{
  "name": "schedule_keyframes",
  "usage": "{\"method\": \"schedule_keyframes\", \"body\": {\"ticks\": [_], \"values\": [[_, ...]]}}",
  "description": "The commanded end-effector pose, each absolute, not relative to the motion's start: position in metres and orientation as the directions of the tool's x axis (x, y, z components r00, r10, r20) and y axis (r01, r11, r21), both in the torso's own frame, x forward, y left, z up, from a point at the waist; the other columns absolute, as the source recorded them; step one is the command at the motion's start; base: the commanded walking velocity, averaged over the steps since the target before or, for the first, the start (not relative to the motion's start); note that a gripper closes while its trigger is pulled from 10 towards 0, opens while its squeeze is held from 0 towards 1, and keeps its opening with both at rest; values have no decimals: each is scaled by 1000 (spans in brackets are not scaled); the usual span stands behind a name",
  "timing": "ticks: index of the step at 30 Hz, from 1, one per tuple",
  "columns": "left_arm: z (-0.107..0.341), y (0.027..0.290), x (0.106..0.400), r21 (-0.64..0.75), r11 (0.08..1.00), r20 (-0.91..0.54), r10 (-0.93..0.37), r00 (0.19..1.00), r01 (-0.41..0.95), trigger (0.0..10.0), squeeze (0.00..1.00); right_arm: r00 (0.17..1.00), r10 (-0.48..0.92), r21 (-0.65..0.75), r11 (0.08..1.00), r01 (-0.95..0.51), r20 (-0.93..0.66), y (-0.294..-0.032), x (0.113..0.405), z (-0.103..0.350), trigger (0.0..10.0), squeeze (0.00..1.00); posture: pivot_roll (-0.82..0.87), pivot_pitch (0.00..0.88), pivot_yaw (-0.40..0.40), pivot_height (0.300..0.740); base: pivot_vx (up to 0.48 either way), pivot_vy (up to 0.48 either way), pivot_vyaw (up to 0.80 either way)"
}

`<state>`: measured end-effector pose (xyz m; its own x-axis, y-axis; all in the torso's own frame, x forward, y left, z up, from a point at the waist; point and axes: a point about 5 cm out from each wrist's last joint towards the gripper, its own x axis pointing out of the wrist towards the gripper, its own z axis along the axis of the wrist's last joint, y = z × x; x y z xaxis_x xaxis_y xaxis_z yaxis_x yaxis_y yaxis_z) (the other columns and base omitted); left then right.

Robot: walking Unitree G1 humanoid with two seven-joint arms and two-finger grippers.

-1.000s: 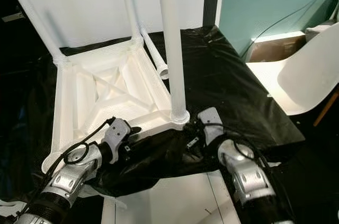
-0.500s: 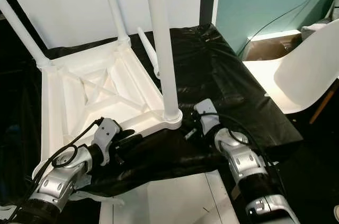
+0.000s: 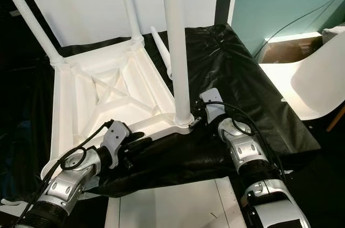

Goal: Building children table

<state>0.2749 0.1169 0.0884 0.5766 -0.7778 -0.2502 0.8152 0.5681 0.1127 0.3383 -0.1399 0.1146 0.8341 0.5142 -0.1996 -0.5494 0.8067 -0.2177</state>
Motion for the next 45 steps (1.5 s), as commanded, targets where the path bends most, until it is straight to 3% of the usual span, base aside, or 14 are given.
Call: {"method": "schedule_keyframes", "body": {"ticks": [1,2,7,18,33,45], "values": [[67,116,268,63,596,-321,-748,581,801,10000,0,807,558,-204,782,-589,-191,-125,333,113,6941,0,-60,0,52,740,0,0,0],[68,118,272,89,619,-315,-726,612,780,10000,0,816,545,-203,792,-576,-194,-127,329,111,10000,0,-64,0,53,740,0,0,0],[72,120,284,138,686,-284,-663,692,714,10000,0,855,480,-196,835,-514,-195,-133,313,109,10000,0,-89,0,61,740,0,0,0],[74,115,295,154,689,-285,-656,699,709,10000,0,843,490,-152,837,-526,-221,-128,284,116,10000,0,-124,0,74,740,0,0,0],[74,123,300,171,719,-282,-619,733,673,10000,0,768,506,-111,803,-585,-392,-123,287,93,10000,0,-82,0,56,740,0,0,0],[63,136,296,177,744,-355,-562,747,644,10000,0,762,498,-142,792,-594,-414,-128,303,94,10000,0,-64,0,45,740,0,0,0]]}}
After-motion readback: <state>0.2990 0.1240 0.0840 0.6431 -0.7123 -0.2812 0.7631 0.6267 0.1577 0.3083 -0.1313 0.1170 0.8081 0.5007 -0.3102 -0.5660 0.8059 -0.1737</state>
